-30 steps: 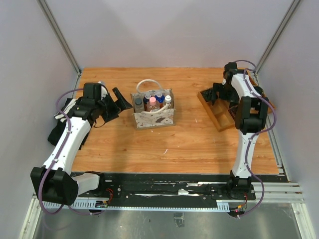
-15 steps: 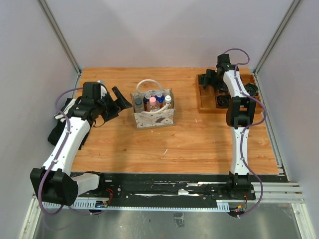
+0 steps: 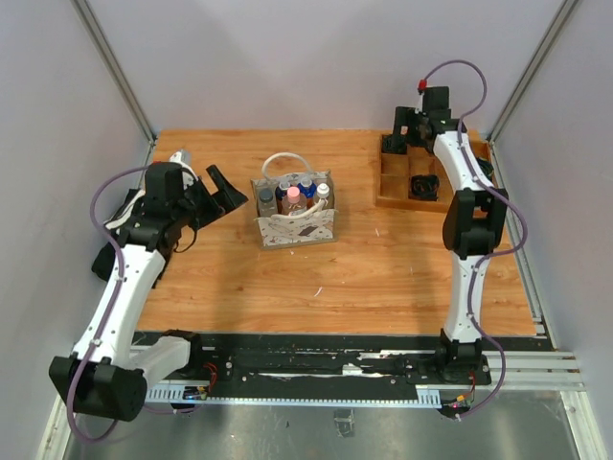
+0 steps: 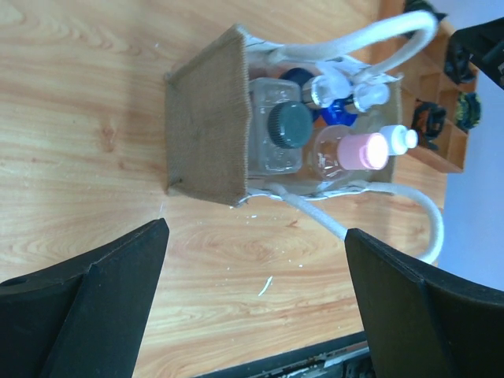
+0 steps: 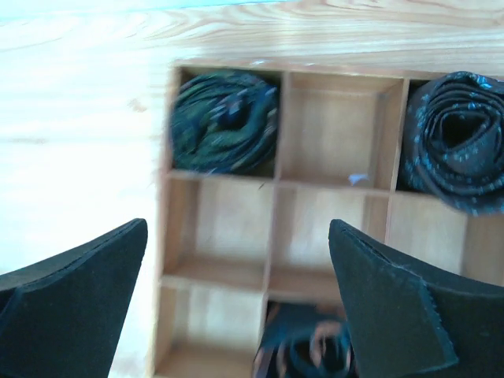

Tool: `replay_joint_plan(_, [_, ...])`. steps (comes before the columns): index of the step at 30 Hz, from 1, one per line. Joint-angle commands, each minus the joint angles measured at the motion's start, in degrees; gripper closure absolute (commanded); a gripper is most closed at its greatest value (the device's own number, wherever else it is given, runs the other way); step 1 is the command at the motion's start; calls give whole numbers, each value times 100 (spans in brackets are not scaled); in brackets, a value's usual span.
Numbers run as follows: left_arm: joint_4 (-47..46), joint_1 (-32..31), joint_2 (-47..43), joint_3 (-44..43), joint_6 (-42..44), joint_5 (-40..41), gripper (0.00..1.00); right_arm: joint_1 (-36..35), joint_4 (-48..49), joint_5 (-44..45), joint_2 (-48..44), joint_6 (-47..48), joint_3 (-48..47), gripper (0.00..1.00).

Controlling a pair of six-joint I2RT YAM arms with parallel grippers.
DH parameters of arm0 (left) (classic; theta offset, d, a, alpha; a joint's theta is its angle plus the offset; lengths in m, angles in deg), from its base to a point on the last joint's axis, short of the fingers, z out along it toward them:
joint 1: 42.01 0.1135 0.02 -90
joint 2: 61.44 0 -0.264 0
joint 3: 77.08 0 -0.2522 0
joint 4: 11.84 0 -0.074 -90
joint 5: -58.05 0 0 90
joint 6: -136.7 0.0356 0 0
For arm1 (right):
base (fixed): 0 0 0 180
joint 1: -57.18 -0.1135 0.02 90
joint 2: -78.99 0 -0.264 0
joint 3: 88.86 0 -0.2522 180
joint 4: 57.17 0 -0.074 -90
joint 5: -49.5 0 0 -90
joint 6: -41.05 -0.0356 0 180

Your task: Take the personal care products out of the canvas bag

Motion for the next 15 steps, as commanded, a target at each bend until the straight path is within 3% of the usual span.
replay_joint_plan(1, [-820, 0, -508, 287, 388, -89, 0, -569, 323, -350, -1746, 529, 777, 2])
replay_joint_plan(5, [-850, -8, -323, 184, 537, 104, 0, -1042, -300, -1498, -2675, 422, 1364, 2])
replay_joint_plan(7, [-847, -51, -168, 105, 540, 147, 0, -1468, -577, -1634, -2954, 517, 1567, 1])
replay_joint_plan(12, [-943, -341, 16, 0, 557, 451, 0, -2362, -1145, -1417, -3048, 576, 1713, 31])
replay_joint_plan(15, [-946, -428, 24, -16, 565, 576, 0, -2714, -1383, -1214, -2943, 594, 1775, 34])
